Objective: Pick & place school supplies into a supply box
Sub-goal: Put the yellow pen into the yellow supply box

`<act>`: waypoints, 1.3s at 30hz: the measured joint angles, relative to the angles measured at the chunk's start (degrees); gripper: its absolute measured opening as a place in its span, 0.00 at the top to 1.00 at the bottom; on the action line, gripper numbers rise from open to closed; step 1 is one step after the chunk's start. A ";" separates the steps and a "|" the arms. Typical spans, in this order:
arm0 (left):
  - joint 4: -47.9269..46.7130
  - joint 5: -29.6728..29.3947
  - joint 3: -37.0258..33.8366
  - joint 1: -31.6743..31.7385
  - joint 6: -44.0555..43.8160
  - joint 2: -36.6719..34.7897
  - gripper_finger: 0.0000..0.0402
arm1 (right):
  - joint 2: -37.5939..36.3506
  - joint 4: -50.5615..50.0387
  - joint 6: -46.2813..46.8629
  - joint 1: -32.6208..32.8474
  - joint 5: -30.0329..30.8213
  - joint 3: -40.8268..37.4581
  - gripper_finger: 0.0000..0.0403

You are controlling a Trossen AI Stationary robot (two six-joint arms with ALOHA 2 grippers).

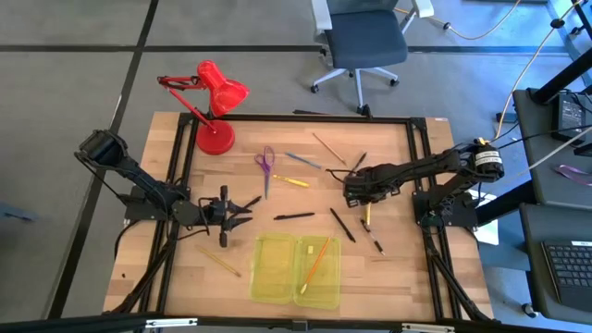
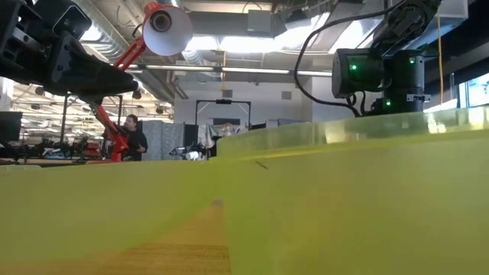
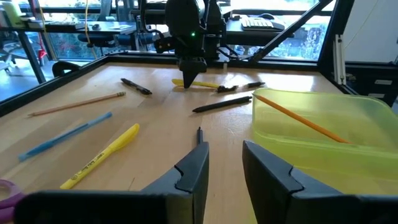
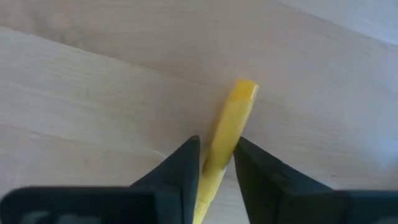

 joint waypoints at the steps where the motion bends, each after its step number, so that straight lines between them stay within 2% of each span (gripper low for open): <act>1: 0.00 0.00 0.00 0.02 0.00 0.00 0.78 | 0.02 0.00 -0.52 0.02 0.20 0.00 0.77; 8: -0.02 5.50 0.00 0.00 -0.02 0.00 0.78 | 0.02 0.02 -6.65 0.04 1.47 0.04 0.88; 16: -0.02 5.57 0.00 0.00 0.00 0.00 0.78 | 0.21 -0.46 -13.96 0.38 3.21 1.03 0.88; 26: 0.00 5.51 0.00 0.01 -0.02 0.00 0.78 | 0.13 -0.22 -23.71 3.88 6.01 12.74 0.88; 30: 0.00 5.51 0.00 0.01 -0.01 0.00 0.78 | 0.11 7.63 -29.22 8.04 5.77 17.79 0.88; 33: 0.00 5.51 0.00 0.01 -0.01 0.00 0.77 | 0.07 17.35 -34.13 11.83 5.61 19.98 0.88; 39: 0.00 5.49 0.00 0.00 -0.02 0.00 0.78 | 0.27 36.98 -43.91 19.98 3.79 17.90 0.88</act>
